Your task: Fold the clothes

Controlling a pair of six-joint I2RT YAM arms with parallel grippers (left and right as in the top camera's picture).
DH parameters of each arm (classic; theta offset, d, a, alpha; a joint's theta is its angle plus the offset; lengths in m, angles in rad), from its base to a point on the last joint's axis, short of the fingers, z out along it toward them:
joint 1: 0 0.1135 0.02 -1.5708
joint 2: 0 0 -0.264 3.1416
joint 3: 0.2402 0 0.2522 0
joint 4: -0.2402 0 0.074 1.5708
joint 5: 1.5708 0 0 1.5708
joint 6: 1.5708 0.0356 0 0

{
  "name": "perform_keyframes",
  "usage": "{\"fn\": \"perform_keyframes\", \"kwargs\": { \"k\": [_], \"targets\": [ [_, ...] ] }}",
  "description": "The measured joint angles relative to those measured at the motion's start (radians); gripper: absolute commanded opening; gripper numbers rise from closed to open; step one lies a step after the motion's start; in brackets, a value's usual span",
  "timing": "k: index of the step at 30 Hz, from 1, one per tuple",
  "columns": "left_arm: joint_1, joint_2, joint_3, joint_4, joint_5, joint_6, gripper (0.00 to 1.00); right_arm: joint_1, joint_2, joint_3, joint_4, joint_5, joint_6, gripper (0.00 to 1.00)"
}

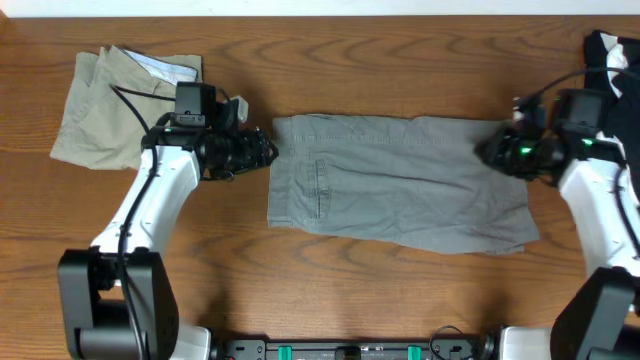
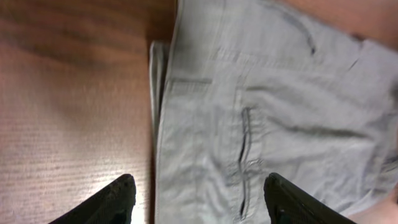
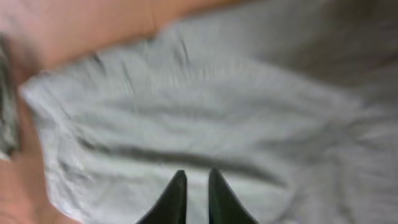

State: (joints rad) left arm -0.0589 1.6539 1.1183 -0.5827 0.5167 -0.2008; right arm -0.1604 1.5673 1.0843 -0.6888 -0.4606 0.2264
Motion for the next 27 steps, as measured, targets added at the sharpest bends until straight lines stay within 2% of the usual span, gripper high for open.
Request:
{"fn": "perform_keyframes", "kwargs": {
  "k": [5, 9, 16, 18, 20, 27],
  "targets": [
    [0.000, 0.098, -0.014, 0.000, 0.000, 0.017, 0.70, 0.135, 0.092, -0.016, -0.045, 0.116, 0.012, 0.10],
    [0.000, 0.176, -0.024, 0.009, 0.000, 0.019, 0.70, 0.197, 0.195, -0.024, -0.050, 0.161, 0.029, 0.01],
    [0.001, 0.243, -0.020, 0.087, 0.084, 0.018, 0.70, 0.214, 0.291, -0.021, -0.053, 0.181, 0.061, 0.01],
    [-0.002, 0.259, -0.014, 0.116, 0.125, 0.014, 0.68, 0.214, 0.292, -0.019, -0.055, 0.181, 0.063, 0.01],
    [-0.009, 0.277, -0.006, 0.139, 0.158, 0.000, 0.62, 0.214, 0.293, -0.019, -0.056, 0.181, 0.066, 0.01],
    [-0.029, 0.306, 0.000, 0.182, 0.203, -0.064, 0.52, 0.214, 0.293, -0.018, -0.056, 0.181, 0.072, 0.01]
  ]
}}
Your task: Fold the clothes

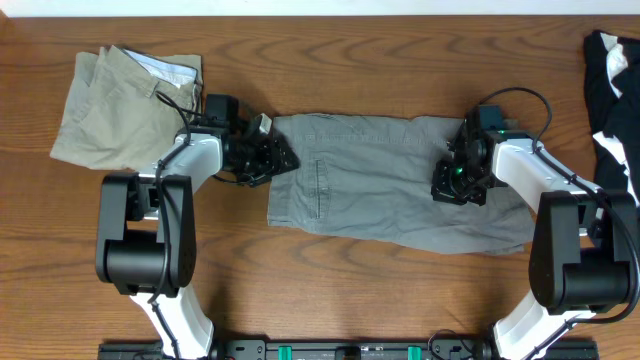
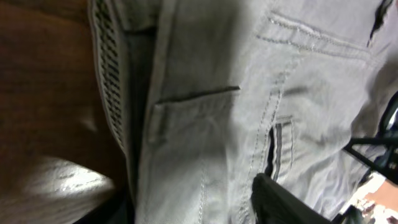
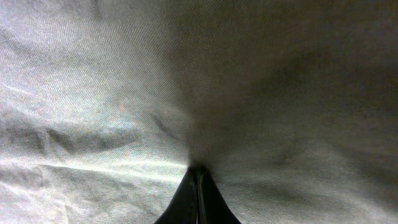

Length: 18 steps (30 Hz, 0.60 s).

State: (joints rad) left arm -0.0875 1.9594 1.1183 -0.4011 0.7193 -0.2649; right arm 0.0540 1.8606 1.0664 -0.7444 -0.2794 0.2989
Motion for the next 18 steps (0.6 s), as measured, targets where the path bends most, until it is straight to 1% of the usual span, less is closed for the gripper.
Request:
{"fn": "perform_keyframes", "kwargs": {
  "k": [3, 9, 11, 12, 13, 14, 18],
  "targets": [
    [-0.013, 0.008, 0.000, 0.025, 0.005, -0.028, 0.43, 0.000, 0.000, 0.000, 0.000, 0.000, 0.002, 0.01],
    [-0.053, 0.019, -0.002, 0.061, -0.007, -0.058, 0.28, 0.000, 0.001, 0.000, 0.000, 0.000, 0.002, 0.01],
    [-0.063, 0.024, -0.002, 0.071, -0.010, -0.070, 0.19, 0.000, 0.001, 0.000, 0.000, 0.000, 0.003, 0.01],
    [-0.066, 0.027, -0.002, 0.072, -0.012, -0.074, 0.11, 0.000, 0.001, 0.000, 0.000, 0.000, 0.004, 0.01],
    [-0.071, 0.029, -0.003, 0.073, -0.014, -0.075, 0.08, 0.000, 0.001, 0.000, 0.000, 0.000, 0.004, 0.01],
    [-0.074, 0.031, -0.004, 0.073, -0.015, -0.074, 0.06, 0.000, 0.001, 0.000, 0.000, 0.000, 0.005, 0.01],
    [-0.072, 0.029, -0.005, 0.047, -0.014, -0.073, 0.06, 0.000, 0.001, 0.001, -0.003, 0.000, 0.005, 0.01]
  ]
}}
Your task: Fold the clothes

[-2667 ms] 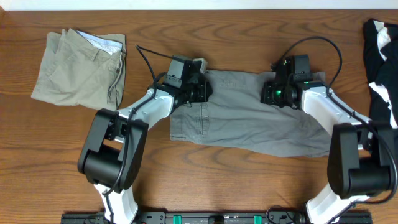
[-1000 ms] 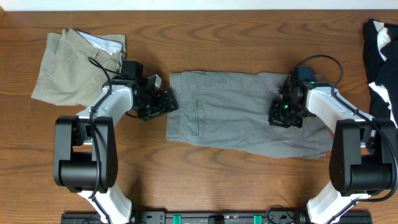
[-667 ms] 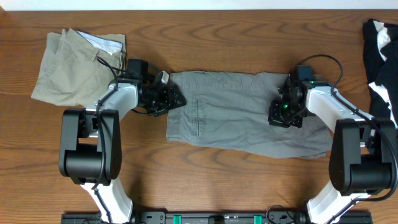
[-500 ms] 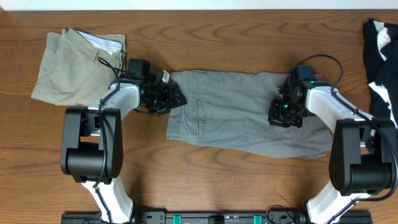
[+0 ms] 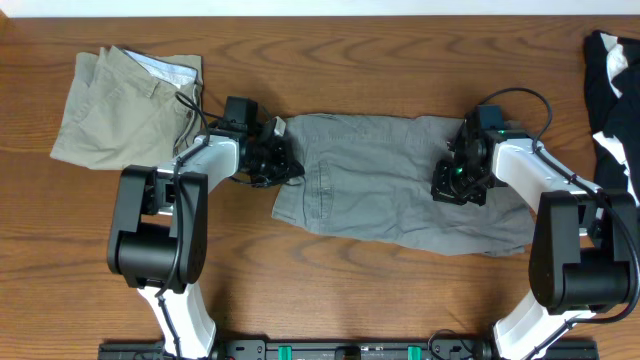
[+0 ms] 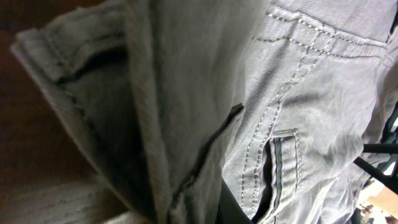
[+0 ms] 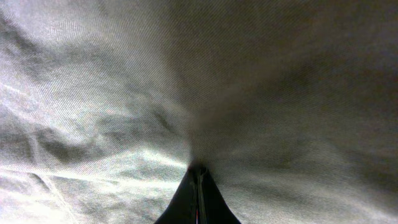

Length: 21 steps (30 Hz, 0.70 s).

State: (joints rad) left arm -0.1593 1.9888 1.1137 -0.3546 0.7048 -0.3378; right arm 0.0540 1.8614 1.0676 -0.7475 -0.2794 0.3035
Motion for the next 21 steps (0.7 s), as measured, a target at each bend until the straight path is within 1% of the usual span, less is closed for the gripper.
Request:
{"fn": "perform_keyframes", "kwargs": {
  "k": [2, 4, 7, 9, 12, 15, 18, 21],
  "targets": [
    [0.010, -0.009, 0.000, -0.054, -0.002, 0.012, 0.06, 0.000, 0.000, 0.001, -0.002, 0.000, 0.000, 0.01],
    [0.028, -0.034, 0.002, -0.161, -0.025, 0.043, 0.06, 0.000, -0.004, 0.001, -0.008, -0.003, 0.000, 0.01],
    [0.063, -0.102, 0.008, -0.338, -0.116, 0.096, 0.06, -0.006, -0.023, -0.007, -0.018, -0.005, 0.005, 0.01],
    [0.088, -0.163, 0.030, -0.426, -0.189, 0.132, 0.06, -0.026, -0.072, -0.016, -0.018, -0.004, 0.019, 0.01],
    [0.118, -0.260, 0.128, -0.554, -0.311, 0.186, 0.06, -0.049, -0.187, -0.018, 0.008, -0.003, 0.045, 0.01],
    [0.122, -0.336, 0.263, -0.645, -0.402, 0.234, 0.06, -0.053, -0.298, -0.018, 0.037, -0.004, 0.059, 0.01],
    [0.113, -0.375, 0.396, -0.715, -0.454, 0.272, 0.06, -0.053, -0.375, -0.016, 0.049, -0.005, 0.077, 0.02],
    [0.083, -0.388, 0.486, -0.745, -0.484, 0.299, 0.06, -0.053, -0.394, -0.016, 0.052, -0.005, 0.087, 0.02]
  ]
}}
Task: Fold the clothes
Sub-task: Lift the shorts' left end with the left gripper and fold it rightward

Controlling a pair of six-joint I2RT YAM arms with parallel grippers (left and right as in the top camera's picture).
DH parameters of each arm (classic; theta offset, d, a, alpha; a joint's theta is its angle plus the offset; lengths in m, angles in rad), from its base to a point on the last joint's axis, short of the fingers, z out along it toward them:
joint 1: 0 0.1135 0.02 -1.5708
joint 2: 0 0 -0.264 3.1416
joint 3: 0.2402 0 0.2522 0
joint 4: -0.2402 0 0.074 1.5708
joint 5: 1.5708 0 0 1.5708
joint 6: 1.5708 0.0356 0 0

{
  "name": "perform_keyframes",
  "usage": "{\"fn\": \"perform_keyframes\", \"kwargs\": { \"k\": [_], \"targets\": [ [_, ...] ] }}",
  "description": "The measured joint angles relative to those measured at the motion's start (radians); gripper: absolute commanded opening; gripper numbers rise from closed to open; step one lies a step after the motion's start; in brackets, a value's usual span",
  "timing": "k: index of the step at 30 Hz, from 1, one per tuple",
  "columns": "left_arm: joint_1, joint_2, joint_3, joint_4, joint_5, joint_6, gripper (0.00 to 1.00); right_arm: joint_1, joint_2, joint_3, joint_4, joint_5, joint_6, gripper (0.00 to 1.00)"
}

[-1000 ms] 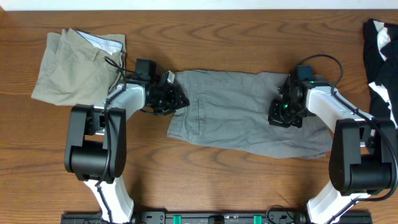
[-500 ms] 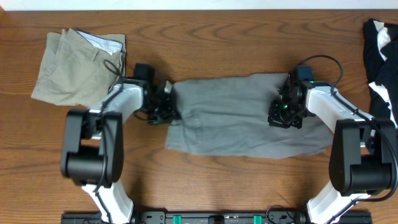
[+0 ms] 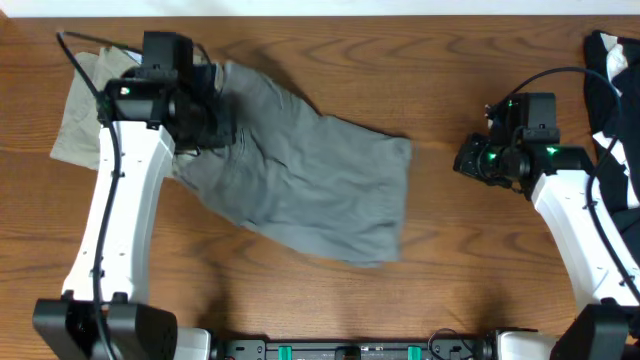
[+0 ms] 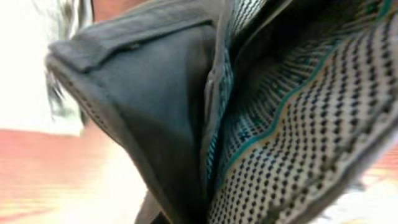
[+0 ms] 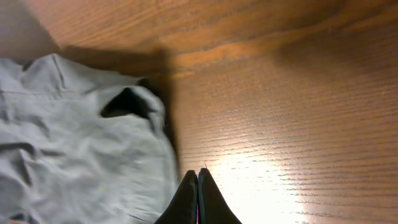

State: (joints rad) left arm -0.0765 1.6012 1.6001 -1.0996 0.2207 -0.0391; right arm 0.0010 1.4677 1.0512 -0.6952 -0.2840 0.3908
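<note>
The grey shorts (image 3: 310, 180) slope down from my left gripper (image 3: 208, 122), which is shut on their waistband at the far left, to a leg hem on the table near the middle. In the left wrist view the waistband (image 4: 155, 93) and its dotted lining (image 4: 298, 124) fill the frame and hide the fingers. My right gripper (image 3: 468, 160) is shut on nothing, over bare wood just right of the shorts. In the right wrist view, my right gripper (image 5: 198, 179) has the shorts' leg hem (image 5: 81, 155) lying to its left.
A folded khaki garment (image 3: 85, 120) lies at the far left, partly behind my left arm. A black garment (image 3: 610, 65) lies at the far right edge. Bare wooden table (image 3: 480, 260) surrounds the shorts.
My left gripper has gone up and to the far left with the waistband, and the shorts have shifted left with it. My right gripper has come off the leg and now sits to its right.
The shorts lay flat with my left gripper open by the waistband and my right at the leg end. Then my left reached the waistband while my right pressed shut on the leg. The waistband bunched in my left gripper, and now it is raised.
</note>
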Motion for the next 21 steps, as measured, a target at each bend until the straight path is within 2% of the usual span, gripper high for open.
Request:
{"fn": "perform_keyframes", "kwargs": {
  "k": [8, 17, 18, 21],
  "targets": [
    [-0.171, 0.048, 0.016, 0.018, -0.026, 0.000, 0.06, 0.000, 0.000, 0.000, -0.016, 0.000, 0.012, 0.01],
    [-0.385, 0.223, 0.016, 0.131, -0.026, -0.151, 0.06, 0.000, 0.000, 0.000, -0.041, 0.000, 0.011, 0.01],
    [-0.401, 0.239, 0.016, 0.145, -0.026, -0.168, 0.07, 0.000, 0.000, 0.000, -0.043, 0.000, 0.012, 0.01],
    [-0.447, 0.294, 0.016, 0.164, -0.026, -0.204, 0.22, 0.000, 0.000, 0.000, -0.046, 0.000, 0.012, 0.01]
  ]
}}
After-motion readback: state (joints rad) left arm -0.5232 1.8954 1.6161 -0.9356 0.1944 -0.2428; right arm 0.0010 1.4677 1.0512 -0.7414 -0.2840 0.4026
